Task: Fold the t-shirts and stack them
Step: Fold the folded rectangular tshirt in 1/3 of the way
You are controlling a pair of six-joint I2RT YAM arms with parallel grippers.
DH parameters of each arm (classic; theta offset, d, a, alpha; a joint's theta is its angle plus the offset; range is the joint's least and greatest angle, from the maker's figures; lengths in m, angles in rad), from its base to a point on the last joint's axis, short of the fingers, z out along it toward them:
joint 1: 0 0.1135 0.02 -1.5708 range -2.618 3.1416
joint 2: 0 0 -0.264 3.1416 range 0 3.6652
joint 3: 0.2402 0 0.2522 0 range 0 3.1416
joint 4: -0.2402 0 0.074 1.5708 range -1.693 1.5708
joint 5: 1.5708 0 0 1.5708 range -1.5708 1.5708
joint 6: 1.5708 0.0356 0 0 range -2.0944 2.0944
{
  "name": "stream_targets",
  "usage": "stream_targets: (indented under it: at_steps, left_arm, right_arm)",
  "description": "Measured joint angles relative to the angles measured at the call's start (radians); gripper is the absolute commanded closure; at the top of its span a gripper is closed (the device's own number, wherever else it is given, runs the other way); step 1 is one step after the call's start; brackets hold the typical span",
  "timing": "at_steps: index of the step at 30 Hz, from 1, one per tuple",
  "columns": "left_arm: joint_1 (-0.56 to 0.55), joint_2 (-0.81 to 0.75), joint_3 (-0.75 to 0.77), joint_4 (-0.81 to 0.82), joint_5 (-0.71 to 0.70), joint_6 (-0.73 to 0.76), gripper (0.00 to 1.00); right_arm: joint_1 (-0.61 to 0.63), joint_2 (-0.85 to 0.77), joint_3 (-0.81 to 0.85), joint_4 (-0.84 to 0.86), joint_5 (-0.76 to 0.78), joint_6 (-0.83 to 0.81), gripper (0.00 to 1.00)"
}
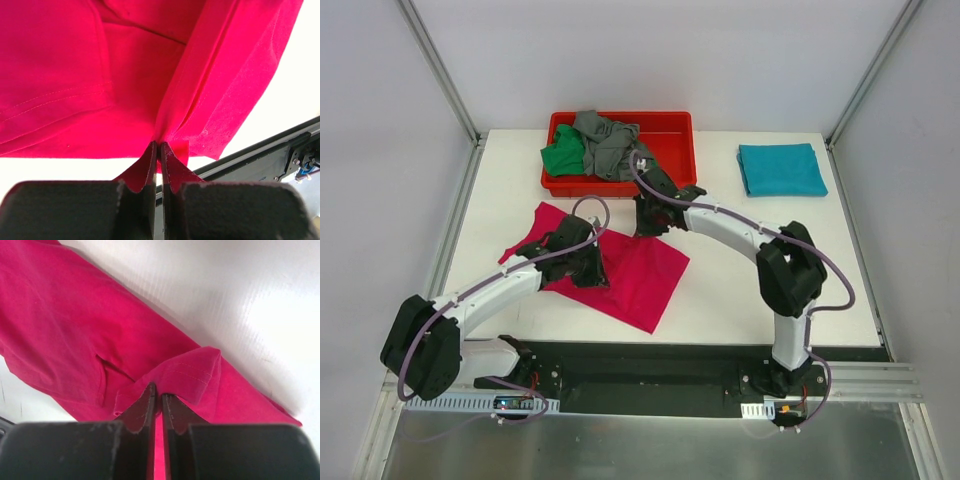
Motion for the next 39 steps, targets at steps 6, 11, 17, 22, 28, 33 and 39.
stream_targets:
  at_steps: [6,11,17,22,28,33,39]
  left_arm:
    - [0.024,0.02,0.019,-0.043,-0.009,0.004,1.0]
    - [0.036,0.053,0.029,-0.075,-0.032,0.008,0.82]
    - [0.036,0.042,0.042,-0.156,-0.132,0.008,0.01]
    - [0.036,-0.082,0.093,-0.204,-0.202,-0.005,0.01]
    - [0.036,-0.196,0.095,-0.176,-0.116,-0.008,0.01]
    - [0.021,-0.103,0.072,-0.077,0.034,-0.007,0.01]
    - [0.007,0.103,0.073,-0.011,0.055,-0.002,0.01]
  right_arm:
    - [0.002,0.11,0.08,-0.008,-0.021,-0.019,0.89]
    - [0.002,0.166,0.116,-0.01,-0.039,-0.028,0.66]
    - [-0.003,0.184,0.147,-0.01,-0.043,-0.055,0.17]
    - [-0.013,0.157,0.172,-0.002,-0.061,-0.104,0.04]
    - [-0.024,-0.117,-0.098,0.059,-0.05,-0.114,0.04]
    - [-0.05,-0.333,-0.343,0.136,-0.101,-0.084,0.04]
    - [-0.115,-0.355,-0.507,0.184,-0.13,-0.027,0.04]
